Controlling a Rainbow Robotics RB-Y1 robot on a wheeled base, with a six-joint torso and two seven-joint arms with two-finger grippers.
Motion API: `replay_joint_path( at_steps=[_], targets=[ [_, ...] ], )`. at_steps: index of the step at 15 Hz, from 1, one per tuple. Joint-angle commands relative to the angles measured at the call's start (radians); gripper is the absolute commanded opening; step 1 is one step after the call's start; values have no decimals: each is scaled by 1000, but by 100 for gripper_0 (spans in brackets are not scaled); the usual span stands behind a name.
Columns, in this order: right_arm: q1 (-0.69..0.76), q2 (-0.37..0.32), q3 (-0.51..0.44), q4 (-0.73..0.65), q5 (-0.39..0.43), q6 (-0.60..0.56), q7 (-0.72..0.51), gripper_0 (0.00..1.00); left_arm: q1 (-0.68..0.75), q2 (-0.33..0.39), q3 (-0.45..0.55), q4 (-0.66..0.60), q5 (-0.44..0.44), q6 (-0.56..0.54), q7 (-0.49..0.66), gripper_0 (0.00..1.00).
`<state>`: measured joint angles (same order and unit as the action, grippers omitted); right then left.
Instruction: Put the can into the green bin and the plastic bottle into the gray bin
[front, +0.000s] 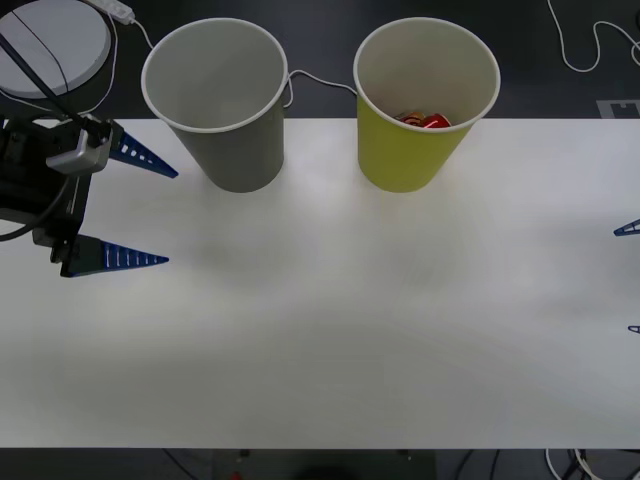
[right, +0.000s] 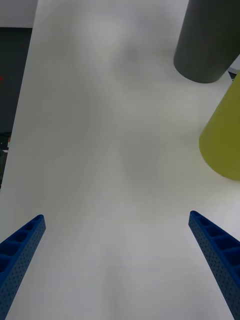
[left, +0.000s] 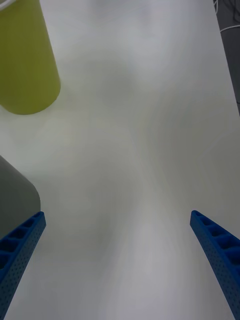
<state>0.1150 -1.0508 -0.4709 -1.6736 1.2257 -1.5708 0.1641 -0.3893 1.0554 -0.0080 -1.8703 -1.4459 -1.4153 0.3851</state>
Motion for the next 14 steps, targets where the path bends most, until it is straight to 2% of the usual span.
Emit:
replay_joint_path(
  at_steps=[1, 4, 14],
  targets=[
    [0, 0, 0, 0, 0, 0, 0, 100, 56, 0, 13, 0, -5, 10, -80, 100],
    [0, 0, 0, 0, 0, 0, 0, 100, 115, 0, 20, 0, -18, 45, -155, 100],
    [0, 0, 0, 0, 0, 0, 0, 100, 145, -2, 28, 3, -27, 45, -176, 100]
  ],
)
